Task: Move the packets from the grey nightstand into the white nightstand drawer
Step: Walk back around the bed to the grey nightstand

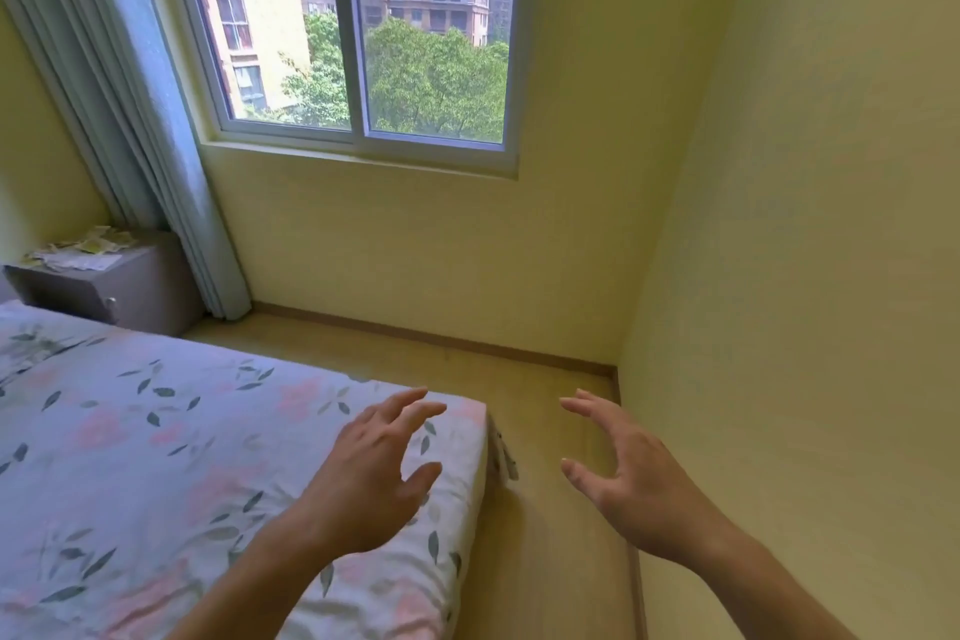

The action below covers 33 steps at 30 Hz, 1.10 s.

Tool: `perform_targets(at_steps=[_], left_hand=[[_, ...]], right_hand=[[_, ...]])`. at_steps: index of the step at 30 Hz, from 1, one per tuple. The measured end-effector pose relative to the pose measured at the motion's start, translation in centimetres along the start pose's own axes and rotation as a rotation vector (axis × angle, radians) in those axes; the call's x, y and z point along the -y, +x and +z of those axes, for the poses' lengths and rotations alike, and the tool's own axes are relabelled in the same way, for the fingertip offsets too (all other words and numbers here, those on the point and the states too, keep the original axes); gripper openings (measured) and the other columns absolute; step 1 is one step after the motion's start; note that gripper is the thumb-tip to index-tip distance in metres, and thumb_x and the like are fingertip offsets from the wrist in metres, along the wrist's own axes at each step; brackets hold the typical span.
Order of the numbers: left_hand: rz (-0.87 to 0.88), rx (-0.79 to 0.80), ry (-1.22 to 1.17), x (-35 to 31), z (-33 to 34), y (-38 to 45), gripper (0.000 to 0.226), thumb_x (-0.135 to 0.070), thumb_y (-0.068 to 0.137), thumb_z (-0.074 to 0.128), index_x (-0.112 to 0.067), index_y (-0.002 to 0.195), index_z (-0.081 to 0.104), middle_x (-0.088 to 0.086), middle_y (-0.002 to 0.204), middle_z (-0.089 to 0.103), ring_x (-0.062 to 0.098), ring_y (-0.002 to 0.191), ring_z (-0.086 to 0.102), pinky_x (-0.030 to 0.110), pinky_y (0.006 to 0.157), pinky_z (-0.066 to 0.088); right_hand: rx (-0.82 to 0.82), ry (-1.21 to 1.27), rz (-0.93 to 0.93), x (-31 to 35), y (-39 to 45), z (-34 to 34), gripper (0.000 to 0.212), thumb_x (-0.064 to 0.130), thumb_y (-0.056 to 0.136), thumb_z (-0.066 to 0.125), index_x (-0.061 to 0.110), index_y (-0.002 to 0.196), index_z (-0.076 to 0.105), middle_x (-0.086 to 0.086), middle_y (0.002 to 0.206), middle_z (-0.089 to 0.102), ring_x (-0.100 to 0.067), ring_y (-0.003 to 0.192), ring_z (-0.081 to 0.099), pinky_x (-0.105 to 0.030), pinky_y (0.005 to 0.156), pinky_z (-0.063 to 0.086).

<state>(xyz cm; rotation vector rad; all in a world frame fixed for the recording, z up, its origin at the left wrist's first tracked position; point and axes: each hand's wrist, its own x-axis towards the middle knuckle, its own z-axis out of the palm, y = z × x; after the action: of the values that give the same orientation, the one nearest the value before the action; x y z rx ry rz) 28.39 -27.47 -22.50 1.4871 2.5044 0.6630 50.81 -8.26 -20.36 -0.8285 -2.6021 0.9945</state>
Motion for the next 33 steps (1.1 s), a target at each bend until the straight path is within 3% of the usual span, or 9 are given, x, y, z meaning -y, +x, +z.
perform_targets(at_steps=[9, 15, 21, 28, 33], left_hand=[[-0.098, -0.056, -0.002, -2.3, 3.0, 19.6, 0.058, -0.050, 0.095, 0.061, -0.049, 0.147, 0.036, -0.026, 0.160, 0.023, 0.008, 0.146, 0.029, 0.035, 0.120, 0.030], [-0.247, -0.140, 0.015, -2.1, 2.0, 27.3, 0.057, -0.048, 0.096, 0.059, -0.046, 0.148, 0.036, -0.024, 0.162, 0.018, 0.006, 0.147, 0.024, 0.029, 0.121, 0.022], [-0.431, -0.202, 0.037, 1.9, 1.9, 33.8, 0.057, -0.049, 0.096, 0.058, -0.048, 0.148, 0.034, -0.024, 0.163, 0.017, 0.007, 0.147, 0.024, 0.032, 0.120, 0.023], [-0.566, -0.255, 0.034, 8.8, 1.9, 45.3, 0.057, -0.049, 0.096, 0.057, -0.046, 0.149, 0.034, -0.021, 0.163, 0.021, 0.008, 0.149, 0.023, 0.035, 0.122, 0.022], [-0.558, -0.261, 0.008, 12.3, 2.1, 56.1, 0.058, -0.048, 0.095, 0.058, -0.044, 0.149, 0.036, -0.019, 0.162, 0.023, 0.009, 0.147, 0.026, 0.034, 0.120, 0.024]], right_hand=[[0.058, 0.023, -0.073, -9.8, 18.9, -8.3, 0.063, 0.038, 0.095, 0.068, 0.045, 0.150, 0.037, 0.028, 0.158, 0.028, 0.003, 0.147, 0.025, -0.027, 0.122, 0.023], [0.151, 0.024, -0.179, -11.0, 32.3, -11.7, 0.064, 0.034, 0.092, 0.072, 0.044, 0.147, 0.042, 0.027, 0.153, 0.035, 0.001, 0.143, 0.033, -0.034, 0.122, 0.030], [0.266, 0.005, -0.338, -10.1, 44.5, -11.5, 0.061, 0.035, 0.095, 0.069, 0.043, 0.148, 0.040, 0.034, 0.148, 0.030, 0.010, 0.137, 0.028, -0.020, 0.117, 0.020], [0.297, 0.014, -0.387, -12.1, 59.9, -10.6, 0.060, 0.035, 0.094, 0.070, 0.049, 0.145, 0.042, 0.035, 0.153, 0.029, 0.012, 0.139, 0.028, -0.020, 0.116, 0.021], [0.307, -0.020, -0.382, -14.2, 70.1, -11.8, 0.061, 0.035, 0.094, 0.070, 0.051, 0.144, 0.040, 0.037, 0.152, 0.028, 0.011, 0.140, 0.026, -0.026, 0.122, 0.023]])
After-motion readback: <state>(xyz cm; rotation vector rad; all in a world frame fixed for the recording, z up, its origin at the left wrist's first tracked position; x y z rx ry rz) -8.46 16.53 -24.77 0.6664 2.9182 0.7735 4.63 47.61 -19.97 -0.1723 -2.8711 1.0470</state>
